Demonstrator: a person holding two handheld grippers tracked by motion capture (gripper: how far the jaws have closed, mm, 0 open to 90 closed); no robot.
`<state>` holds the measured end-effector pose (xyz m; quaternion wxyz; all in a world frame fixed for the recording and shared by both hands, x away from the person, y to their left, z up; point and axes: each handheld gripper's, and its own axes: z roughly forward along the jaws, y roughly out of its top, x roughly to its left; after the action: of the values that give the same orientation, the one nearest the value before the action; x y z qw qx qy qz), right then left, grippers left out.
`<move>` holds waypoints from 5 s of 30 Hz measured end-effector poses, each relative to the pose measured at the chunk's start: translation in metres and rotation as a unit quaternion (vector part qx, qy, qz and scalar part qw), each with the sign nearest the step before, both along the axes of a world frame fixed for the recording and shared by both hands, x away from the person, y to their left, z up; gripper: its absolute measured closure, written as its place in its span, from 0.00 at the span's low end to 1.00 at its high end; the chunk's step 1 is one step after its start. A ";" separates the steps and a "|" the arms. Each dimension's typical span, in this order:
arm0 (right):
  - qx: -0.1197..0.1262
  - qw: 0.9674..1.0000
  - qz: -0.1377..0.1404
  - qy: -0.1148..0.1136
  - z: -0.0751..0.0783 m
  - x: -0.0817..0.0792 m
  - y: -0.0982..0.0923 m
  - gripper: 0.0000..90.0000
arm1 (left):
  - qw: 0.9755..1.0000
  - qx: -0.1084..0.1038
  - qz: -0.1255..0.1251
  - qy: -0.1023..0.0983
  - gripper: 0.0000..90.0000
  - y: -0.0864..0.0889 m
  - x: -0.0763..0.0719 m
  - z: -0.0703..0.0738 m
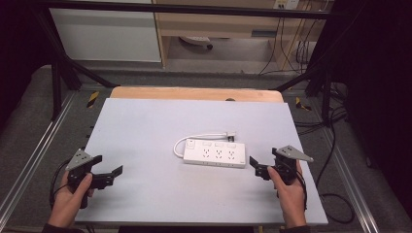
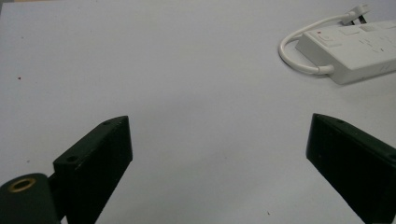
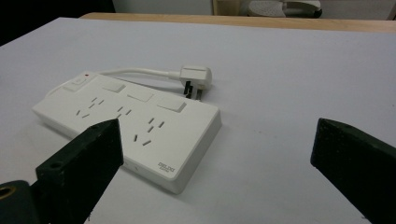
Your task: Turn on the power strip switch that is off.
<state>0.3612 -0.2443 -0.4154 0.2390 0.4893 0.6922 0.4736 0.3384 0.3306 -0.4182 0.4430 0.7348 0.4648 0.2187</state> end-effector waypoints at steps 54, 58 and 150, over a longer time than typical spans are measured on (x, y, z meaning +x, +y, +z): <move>-0.027 0.999 0.040 -0.004 0.054 0.040 0.052 0.06 | 1.000 0.012 0.003 0.010 0.08 -0.003 0.000 -0.002; -0.026 0.999 0.038 -0.007 0.055 0.046 0.056 0.04 | 1.000 0.009 0.003 0.005 0.08 -0.004 0.000 0.000; -0.031 0.999 0.035 0.017 0.030 0.113 0.102 0.66 | 1.000 0.019 -0.007 0.010 0.08 -0.006 0.001 -0.002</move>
<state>0.4741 -0.1425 -0.3855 0.2255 0.4656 0.7271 0.4513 0.3392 0.3243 -0.4201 0.4263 0.7484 0.4596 0.2167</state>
